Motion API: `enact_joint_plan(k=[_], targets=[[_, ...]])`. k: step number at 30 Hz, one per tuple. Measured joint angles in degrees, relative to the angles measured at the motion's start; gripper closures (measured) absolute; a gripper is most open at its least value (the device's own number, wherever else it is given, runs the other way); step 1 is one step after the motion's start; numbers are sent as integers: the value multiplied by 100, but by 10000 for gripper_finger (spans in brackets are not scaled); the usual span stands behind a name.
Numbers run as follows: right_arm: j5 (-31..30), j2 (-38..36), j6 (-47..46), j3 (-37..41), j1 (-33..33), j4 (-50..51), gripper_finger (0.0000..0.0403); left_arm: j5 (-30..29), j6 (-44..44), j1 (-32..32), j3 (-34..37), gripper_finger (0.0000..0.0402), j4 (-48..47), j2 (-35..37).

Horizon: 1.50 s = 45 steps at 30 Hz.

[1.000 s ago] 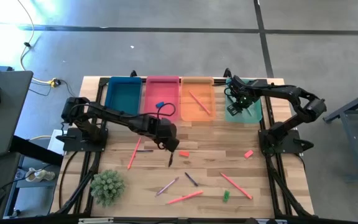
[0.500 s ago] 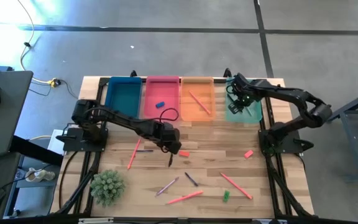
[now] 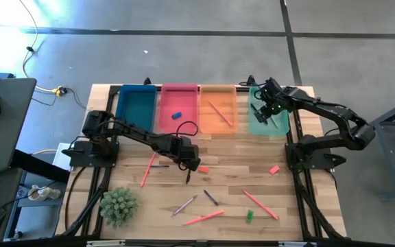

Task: Sort crayons/erasers/pens/pencils in bins
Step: Put the blue crayon into the blue bin

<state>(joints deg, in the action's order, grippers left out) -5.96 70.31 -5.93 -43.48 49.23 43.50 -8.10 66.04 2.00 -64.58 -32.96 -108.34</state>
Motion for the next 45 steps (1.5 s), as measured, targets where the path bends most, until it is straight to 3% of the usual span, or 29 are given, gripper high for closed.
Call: enact_joint_plan(k=[17,31,37,45], targets=[[-4,-875,0,0,0,-4,286,-154,-127,7,15,394,-121,-8],[-1,-945,149,0,-1,-2,286,94,-232,39,35,393,-215,327],[2,-954,149,0,-11,-1,286,-343,-372,97,11,393,-313,985],[4,-956,149,0,-9,-2,286,-1022,-736,494,13,394,-1209,2012]])
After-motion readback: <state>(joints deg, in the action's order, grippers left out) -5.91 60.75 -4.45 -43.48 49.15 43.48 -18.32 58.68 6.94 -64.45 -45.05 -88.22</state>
